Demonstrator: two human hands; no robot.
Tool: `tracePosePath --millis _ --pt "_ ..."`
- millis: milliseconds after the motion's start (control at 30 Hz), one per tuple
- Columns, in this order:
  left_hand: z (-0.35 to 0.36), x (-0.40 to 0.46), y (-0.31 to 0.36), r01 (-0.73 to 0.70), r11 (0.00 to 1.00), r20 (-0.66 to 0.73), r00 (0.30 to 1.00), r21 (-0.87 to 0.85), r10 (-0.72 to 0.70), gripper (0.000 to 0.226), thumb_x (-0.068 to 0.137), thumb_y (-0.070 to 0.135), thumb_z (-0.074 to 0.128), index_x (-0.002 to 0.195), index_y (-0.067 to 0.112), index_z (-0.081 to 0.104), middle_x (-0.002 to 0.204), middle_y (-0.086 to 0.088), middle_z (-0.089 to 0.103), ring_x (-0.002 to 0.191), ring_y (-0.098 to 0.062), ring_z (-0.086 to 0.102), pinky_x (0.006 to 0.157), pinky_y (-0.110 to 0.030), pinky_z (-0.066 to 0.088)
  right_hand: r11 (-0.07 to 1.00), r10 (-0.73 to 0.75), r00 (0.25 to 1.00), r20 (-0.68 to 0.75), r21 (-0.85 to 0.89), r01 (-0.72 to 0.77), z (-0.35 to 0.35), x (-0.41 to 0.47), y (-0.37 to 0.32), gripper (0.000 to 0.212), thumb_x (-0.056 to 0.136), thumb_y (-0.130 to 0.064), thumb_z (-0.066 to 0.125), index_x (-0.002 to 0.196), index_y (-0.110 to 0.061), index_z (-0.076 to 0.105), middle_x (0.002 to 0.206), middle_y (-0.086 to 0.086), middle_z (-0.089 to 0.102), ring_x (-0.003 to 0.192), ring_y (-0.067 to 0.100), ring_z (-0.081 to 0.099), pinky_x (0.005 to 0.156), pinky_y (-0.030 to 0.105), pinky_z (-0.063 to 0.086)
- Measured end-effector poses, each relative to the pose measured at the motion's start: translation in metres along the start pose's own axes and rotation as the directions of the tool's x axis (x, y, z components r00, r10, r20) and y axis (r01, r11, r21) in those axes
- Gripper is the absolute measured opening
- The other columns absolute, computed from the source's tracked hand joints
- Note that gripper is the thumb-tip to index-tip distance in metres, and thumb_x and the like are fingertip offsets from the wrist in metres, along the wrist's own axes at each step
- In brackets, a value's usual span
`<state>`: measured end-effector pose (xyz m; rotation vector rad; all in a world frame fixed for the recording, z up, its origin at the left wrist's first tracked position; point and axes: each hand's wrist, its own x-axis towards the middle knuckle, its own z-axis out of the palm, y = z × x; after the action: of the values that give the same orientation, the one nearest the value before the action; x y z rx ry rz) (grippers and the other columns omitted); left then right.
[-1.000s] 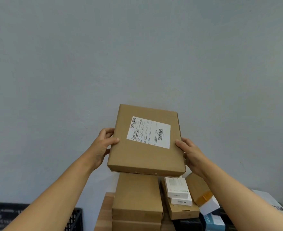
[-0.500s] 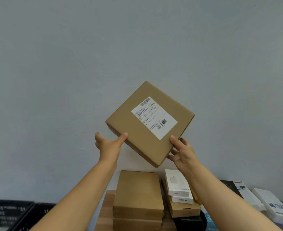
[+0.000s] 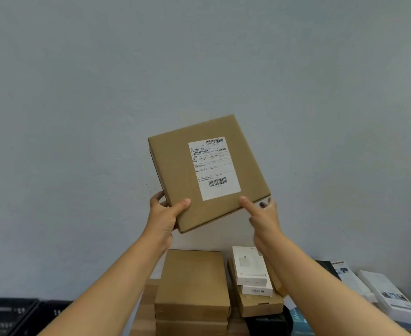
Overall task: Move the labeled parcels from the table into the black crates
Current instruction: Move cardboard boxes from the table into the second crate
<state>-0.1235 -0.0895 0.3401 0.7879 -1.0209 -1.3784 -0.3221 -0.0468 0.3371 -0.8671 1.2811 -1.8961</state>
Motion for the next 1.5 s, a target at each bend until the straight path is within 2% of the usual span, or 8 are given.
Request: tracePosePath --millis 167,333,633,933,1167,1267,1400,1500 --pt "-0.015 0.011 -0.003 -0.020 0.998 0.024 1.000 0.065 0.019 0.067 0.082 0.004 0.069 0.134 0.019 0.031 0.125 -0.006 0.053 0.098 -0.019 0.059 0.071 -0.033 0.051 0.967 -0.122 0.991 0.063 -0.219 0.133 -0.029 0.016 -0.017 0.077 0.087 -0.017 0.067 0.149 -0.018 0.021 0.148 0.004 0.035 0.135 0.021 0.036 0.106 0.036 0.035" --pt "-0.024 0.009 -0.016 -0.062 0.991 0.029 0.998 0.114 0.059 0.055 0.083 0.006 0.068 0.126 0.024 0.038 0.129 -0.001 0.052 0.109 -0.018 0.057 0.076 -0.028 0.050 0.966 -0.077 0.979 0.190 -0.229 0.120 -0.030 0.012 -0.003 0.060 0.088 -0.008 0.064 0.141 -0.022 0.039 0.113 -0.011 0.056 0.103 0.010 0.057 0.083 0.027 0.052" --pt "-0.082 -0.010 -0.027 -0.110 0.909 -0.154 0.971 0.402 0.185 0.057 0.091 0.022 0.060 0.141 0.036 0.035 0.133 0.005 0.037 0.120 -0.015 0.045 0.088 -0.031 0.044 0.971 0.059 0.950 0.306 -0.237 0.016 0.002 0.005 0.060 0.074 0.081 -0.006 0.072 0.143 -0.023 0.036 0.134 0.001 0.053 0.121 0.020 0.052 0.100 0.046 0.048" --pt "-0.182 -0.048 0.008 -0.095 0.907 -0.235 0.950 0.411 0.206 0.059 0.092 0.004 0.055 0.137 0.038 0.038 0.134 0.004 0.048 0.116 -0.013 0.050 0.075 -0.018 0.044 0.971 0.152 0.892 0.426 -0.232 -0.054 0.090 -0.055 0.093 0.060 0.084 -0.001 0.065 0.137 -0.022 0.045 0.120 0.004 0.063 0.113 0.022 0.059 0.093 0.037 0.052" --pt "-0.304 -0.081 0.046 0.000 0.863 -0.358 0.910 0.506 0.210 0.063 0.092 0.006 0.055 0.143 0.034 0.033 0.129 0.003 0.030 0.112 -0.013 0.041 0.098 -0.031 0.038 0.968 0.188 0.857 0.480 -0.238 -0.079 0.193 -0.134 0.131 0.057 0.084 0.005 0.062 0.133 -0.020 0.047 0.113 0.007 0.065 0.104 0.021 0.064 0.087 0.030 0.053" --pt "-0.368 -0.098 0.063 0.036 0.844 -0.358 0.915 0.534 0.187 0.064 0.091 0.005 0.055 0.144 0.034 0.033 0.136 0.002 0.031 0.116 -0.015 0.042 0.096 -0.029 0.040 0.961 0.199 0.844 0.498 -0.268 -0.069 0.241 -0.173 0.158 0.058 0.084 0.006 0.062 0.135 -0.016 0.047 0.114 0.008 0.066 0.107 0.024 0.063 0.091 0.036 0.053" --pt "-0.445 -0.119 0.078 0.101 0.816 -0.371 0.917 0.569 0.145 0.066 0.091 0.004 0.055 0.144 0.034 0.032 0.135 0.002 0.033 0.116 -0.014 0.042 0.095 -0.029 0.039 0.954 0.240 0.834 0.497 -0.281 -0.107 0.295 -0.225 0.193 0.058 0.084 0.007 0.061 0.132 -0.022 0.047 0.118 0.006 0.062 0.110 0.022 0.059 0.075 0.021 0.054" --pt "-0.489 -0.127 0.082 0.128 0.813 -0.369 0.922 0.568 0.113 0.068 0.089 0.001 0.056 0.144 0.032 0.032 0.135 0.004 0.034 0.113 -0.012 0.042 0.097 -0.028 0.038 0.942 0.272 0.829 0.489 -0.312 -0.125 0.325 -0.255 0.216 0.059 0.085 0.007 0.060 0.135 -0.021 0.046 0.114 0.001 0.063 0.108 0.019 0.060 0.083 0.028 0.054"
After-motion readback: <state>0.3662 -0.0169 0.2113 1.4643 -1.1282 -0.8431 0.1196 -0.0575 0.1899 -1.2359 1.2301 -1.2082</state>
